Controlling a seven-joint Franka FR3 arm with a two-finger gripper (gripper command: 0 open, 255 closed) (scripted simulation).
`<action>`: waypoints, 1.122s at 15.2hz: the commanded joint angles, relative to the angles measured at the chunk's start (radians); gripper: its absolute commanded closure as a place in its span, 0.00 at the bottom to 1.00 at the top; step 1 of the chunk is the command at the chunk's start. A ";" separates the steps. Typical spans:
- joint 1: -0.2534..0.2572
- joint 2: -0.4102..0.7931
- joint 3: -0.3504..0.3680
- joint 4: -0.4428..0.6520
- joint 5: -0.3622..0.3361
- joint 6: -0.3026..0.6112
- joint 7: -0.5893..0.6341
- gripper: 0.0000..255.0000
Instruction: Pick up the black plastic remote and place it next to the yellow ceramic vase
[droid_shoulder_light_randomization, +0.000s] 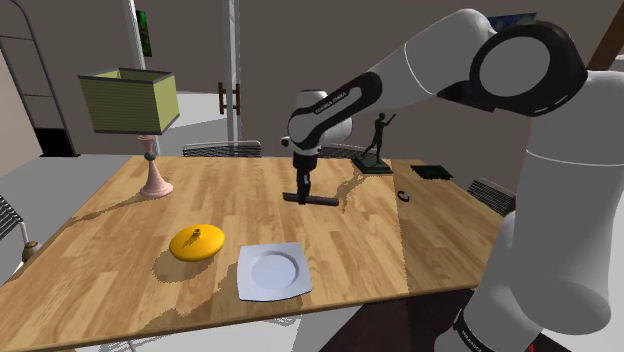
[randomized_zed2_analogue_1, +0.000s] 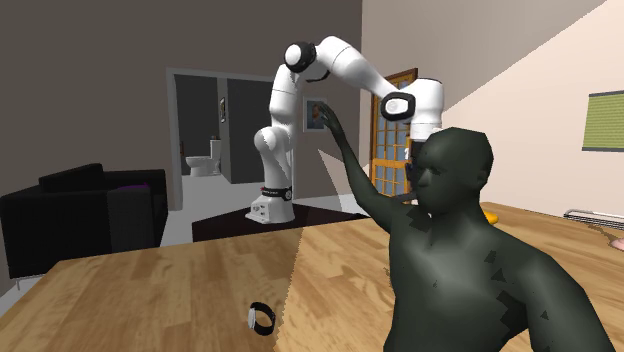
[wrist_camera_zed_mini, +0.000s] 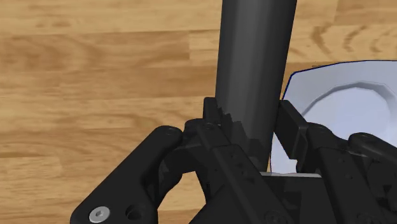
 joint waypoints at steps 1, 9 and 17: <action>0.028 0.009 0.018 0.010 -0.001 0.001 0.048 1.00; 0.139 0.049 0.085 0.070 -0.007 -0.012 0.231 1.00; 0.243 0.138 0.144 0.205 -0.013 -0.051 0.401 1.00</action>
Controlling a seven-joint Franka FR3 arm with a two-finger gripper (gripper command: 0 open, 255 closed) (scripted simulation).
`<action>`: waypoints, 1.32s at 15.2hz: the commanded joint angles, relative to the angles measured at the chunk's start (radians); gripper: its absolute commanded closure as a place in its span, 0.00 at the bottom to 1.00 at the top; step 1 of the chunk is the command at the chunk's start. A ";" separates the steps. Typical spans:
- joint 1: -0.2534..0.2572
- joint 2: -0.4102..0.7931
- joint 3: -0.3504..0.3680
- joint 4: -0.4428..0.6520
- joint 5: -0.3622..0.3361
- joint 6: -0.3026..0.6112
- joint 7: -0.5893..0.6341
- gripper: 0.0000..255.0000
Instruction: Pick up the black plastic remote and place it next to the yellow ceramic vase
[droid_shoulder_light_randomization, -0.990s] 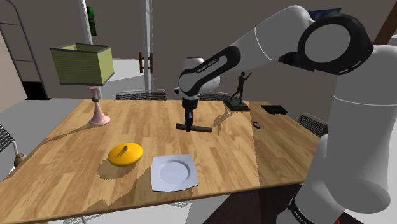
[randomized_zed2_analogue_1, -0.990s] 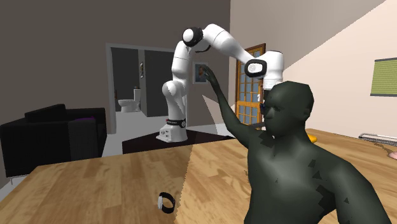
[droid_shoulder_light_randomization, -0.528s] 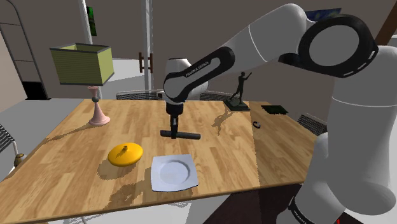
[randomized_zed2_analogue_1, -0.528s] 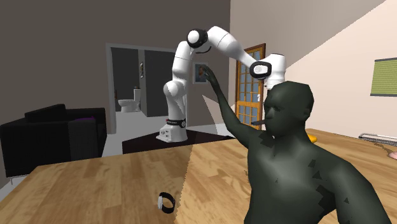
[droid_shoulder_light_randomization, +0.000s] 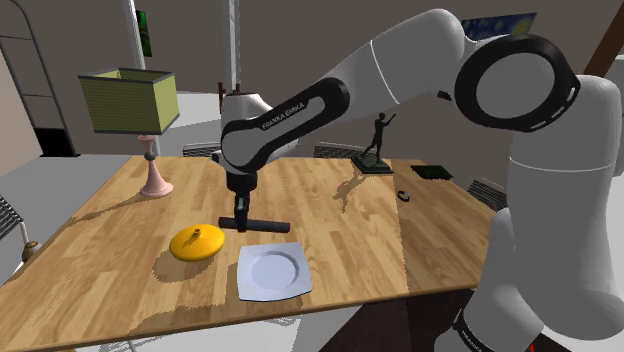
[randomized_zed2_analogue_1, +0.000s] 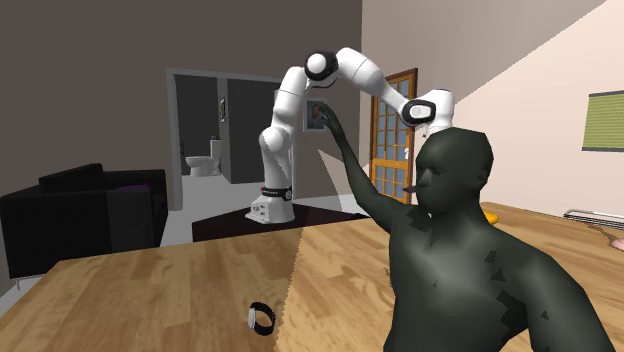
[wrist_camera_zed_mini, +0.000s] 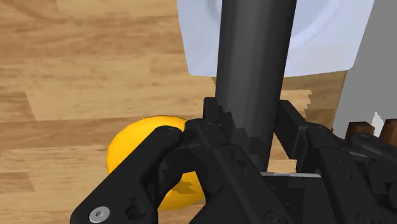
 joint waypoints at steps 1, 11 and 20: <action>0.029 0.028 0.015 0.044 -0.002 -0.014 0.048 1.00; 0.151 0.223 0.065 0.352 -0.016 -0.120 0.235 1.00; 0.231 0.445 0.087 0.712 -0.026 -0.254 0.350 1.00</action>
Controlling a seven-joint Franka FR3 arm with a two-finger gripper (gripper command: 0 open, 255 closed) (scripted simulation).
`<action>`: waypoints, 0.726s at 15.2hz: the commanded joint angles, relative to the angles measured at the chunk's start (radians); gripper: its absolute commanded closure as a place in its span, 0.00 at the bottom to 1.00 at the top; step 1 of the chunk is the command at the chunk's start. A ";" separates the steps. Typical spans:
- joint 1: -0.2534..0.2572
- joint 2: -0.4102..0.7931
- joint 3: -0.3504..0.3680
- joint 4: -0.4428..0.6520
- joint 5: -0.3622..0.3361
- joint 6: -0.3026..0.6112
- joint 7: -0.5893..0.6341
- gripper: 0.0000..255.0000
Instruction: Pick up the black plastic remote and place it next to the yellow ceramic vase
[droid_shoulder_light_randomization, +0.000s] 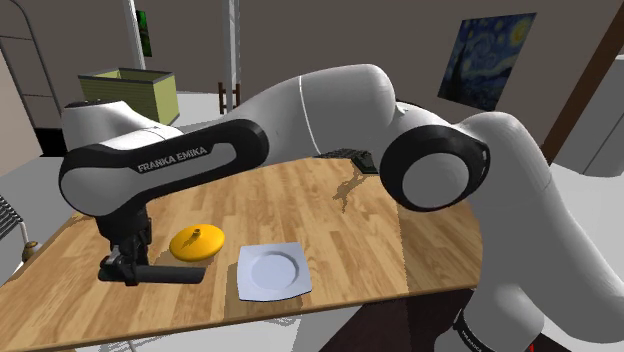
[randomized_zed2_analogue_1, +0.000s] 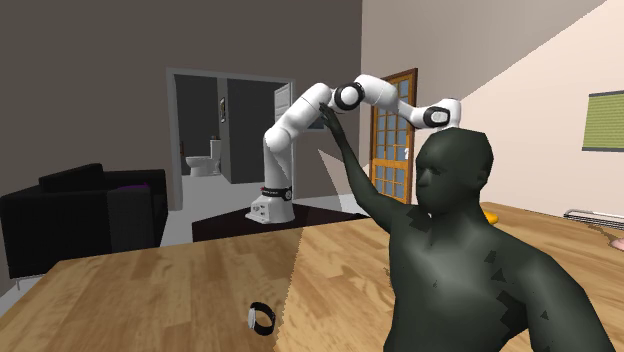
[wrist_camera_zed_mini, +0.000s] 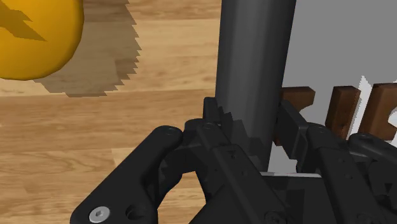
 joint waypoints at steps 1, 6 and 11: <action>0.005 0.018 0.001 0.015 0.000 0.003 0.007 1.00; 0.005 0.043 0.002 -0.010 0.001 0.053 0.004 1.00; 0.005 0.073 0.002 -0.026 0.002 0.100 0.002 1.00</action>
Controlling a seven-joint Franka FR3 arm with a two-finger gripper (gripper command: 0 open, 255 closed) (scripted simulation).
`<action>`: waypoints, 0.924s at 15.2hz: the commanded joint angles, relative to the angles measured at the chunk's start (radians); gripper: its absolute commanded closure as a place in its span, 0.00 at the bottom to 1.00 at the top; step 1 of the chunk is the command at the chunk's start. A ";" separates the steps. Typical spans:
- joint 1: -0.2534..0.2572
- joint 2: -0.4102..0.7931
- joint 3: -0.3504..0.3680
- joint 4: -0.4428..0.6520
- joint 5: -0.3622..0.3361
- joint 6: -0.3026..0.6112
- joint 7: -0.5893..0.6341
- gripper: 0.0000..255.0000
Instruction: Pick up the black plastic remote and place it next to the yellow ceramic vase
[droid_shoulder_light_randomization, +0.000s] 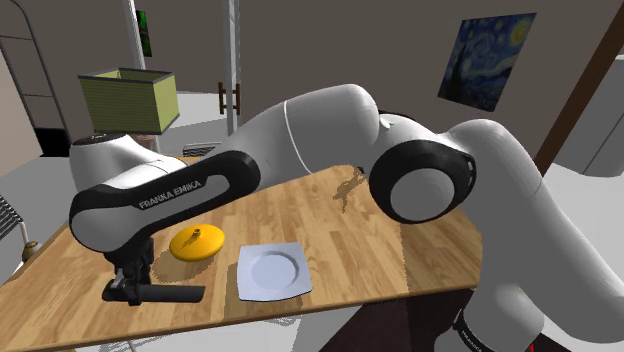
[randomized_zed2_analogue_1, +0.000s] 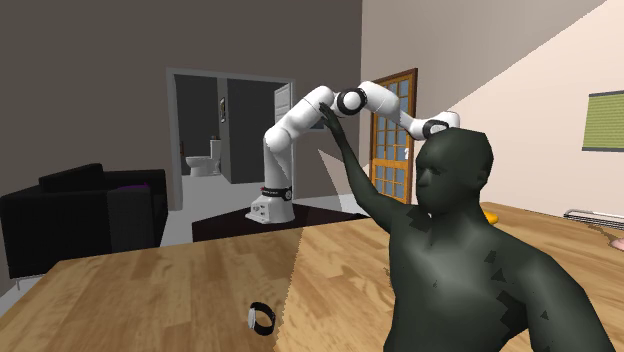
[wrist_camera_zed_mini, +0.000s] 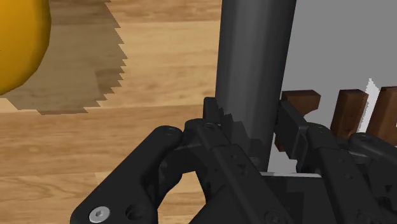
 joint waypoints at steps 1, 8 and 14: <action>-0.001 0.017 0.000 0.003 0.001 0.015 -0.002 1.00; -0.001 0.068 0.002 -0.004 0.002 0.073 -0.004 1.00; -0.002 0.106 0.003 0.000 0.004 0.107 -0.006 1.00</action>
